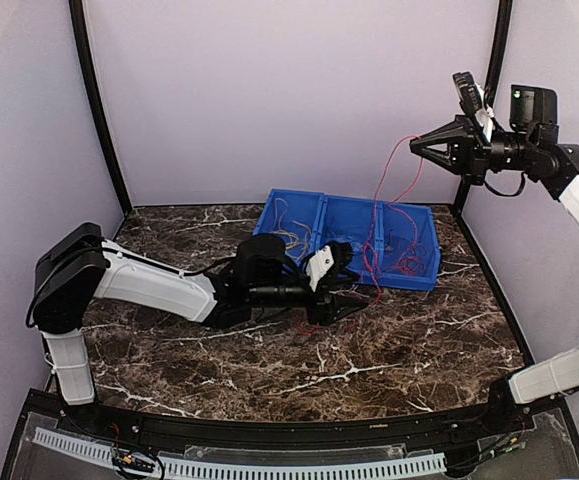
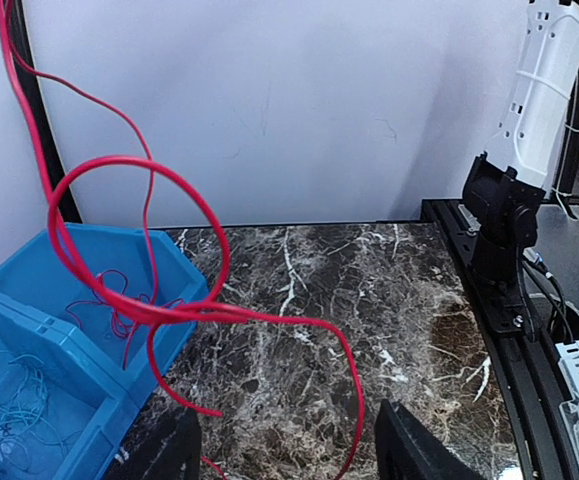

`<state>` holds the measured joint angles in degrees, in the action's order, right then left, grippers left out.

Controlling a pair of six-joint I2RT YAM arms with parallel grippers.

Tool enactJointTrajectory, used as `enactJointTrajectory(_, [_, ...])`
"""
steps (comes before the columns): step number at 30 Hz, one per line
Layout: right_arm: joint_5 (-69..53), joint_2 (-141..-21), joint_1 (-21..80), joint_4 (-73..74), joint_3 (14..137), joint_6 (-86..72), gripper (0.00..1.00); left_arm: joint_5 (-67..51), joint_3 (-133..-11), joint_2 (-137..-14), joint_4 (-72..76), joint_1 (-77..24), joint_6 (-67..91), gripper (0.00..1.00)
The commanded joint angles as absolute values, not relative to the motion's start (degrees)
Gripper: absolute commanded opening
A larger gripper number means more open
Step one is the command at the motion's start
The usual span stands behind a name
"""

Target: Untangle the cables

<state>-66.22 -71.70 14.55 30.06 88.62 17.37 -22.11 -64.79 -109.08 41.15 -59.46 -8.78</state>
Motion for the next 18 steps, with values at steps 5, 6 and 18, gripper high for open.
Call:
enactJointTrajectory(5, [-66.7,-70.6,14.9,29.3,88.3,17.7,0.0,-26.4,-69.2,-112.3,42.2,-59.5,-5.9,0.61])
enactJointTrajectory(6, [-66.7,-70.7,14.9,29.3,88.3,17.7,0.0,-27.3,-69.8,-112.9,42.1,-59.6,-5.6,0.6])
enactJointTrajectory(18, [-65.6,-70.9,14.9,28.7,88.3,17.8,0.0,-31.4,-76.3,-121.1,42.4,-60.4,-2.3,0.46])
